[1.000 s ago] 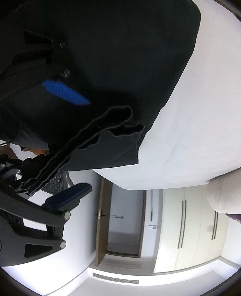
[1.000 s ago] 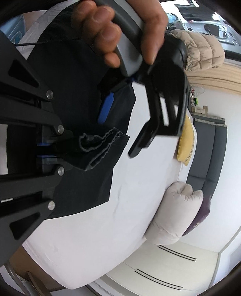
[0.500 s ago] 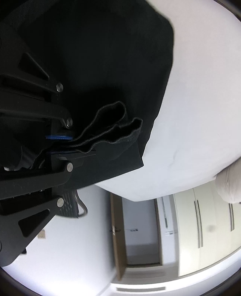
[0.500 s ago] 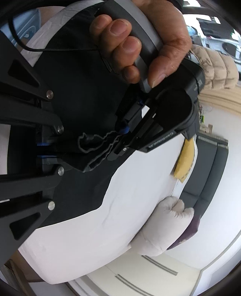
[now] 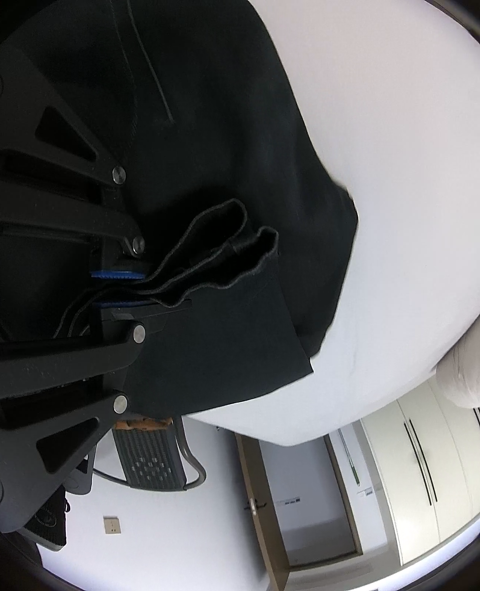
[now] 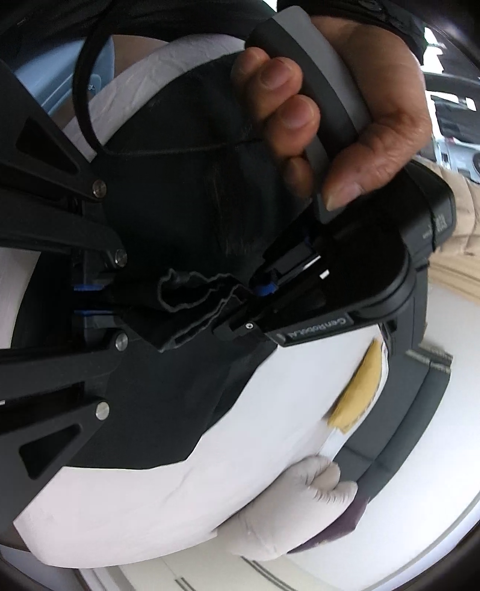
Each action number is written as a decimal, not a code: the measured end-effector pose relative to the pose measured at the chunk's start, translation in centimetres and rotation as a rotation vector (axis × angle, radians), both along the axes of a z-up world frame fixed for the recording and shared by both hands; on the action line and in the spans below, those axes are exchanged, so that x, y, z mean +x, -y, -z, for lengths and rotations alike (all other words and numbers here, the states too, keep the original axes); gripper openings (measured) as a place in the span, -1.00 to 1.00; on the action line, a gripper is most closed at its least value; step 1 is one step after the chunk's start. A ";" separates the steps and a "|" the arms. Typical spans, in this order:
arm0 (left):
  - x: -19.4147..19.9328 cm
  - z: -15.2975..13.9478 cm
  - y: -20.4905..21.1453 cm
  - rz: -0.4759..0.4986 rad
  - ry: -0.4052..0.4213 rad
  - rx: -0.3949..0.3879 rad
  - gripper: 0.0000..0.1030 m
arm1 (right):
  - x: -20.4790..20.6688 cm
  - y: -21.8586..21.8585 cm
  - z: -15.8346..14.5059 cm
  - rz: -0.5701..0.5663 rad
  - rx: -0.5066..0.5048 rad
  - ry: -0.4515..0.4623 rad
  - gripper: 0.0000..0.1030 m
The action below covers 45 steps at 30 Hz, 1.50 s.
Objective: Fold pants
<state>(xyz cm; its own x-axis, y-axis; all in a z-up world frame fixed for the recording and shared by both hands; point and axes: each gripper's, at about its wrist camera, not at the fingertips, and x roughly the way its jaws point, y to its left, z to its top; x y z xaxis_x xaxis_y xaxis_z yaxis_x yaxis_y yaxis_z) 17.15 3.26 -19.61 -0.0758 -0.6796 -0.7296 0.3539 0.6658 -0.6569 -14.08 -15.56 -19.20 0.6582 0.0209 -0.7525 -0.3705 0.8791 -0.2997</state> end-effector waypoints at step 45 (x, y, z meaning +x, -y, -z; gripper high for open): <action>-8.9 2.2 8.5 0.045 0.260 0.193 -0.79 | 21.3 29.6 5.8 0.188 1.172 -0.641 0.14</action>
<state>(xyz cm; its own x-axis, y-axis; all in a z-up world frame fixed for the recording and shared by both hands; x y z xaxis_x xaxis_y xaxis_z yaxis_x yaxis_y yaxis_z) 8.25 -5.25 -21.77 0.1026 -0.5266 -0.8439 0.5253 0.7491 -0.4036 7.27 -45.12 -25.01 0.2642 0.8074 -0.5276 -0.0079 0.5488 0.8359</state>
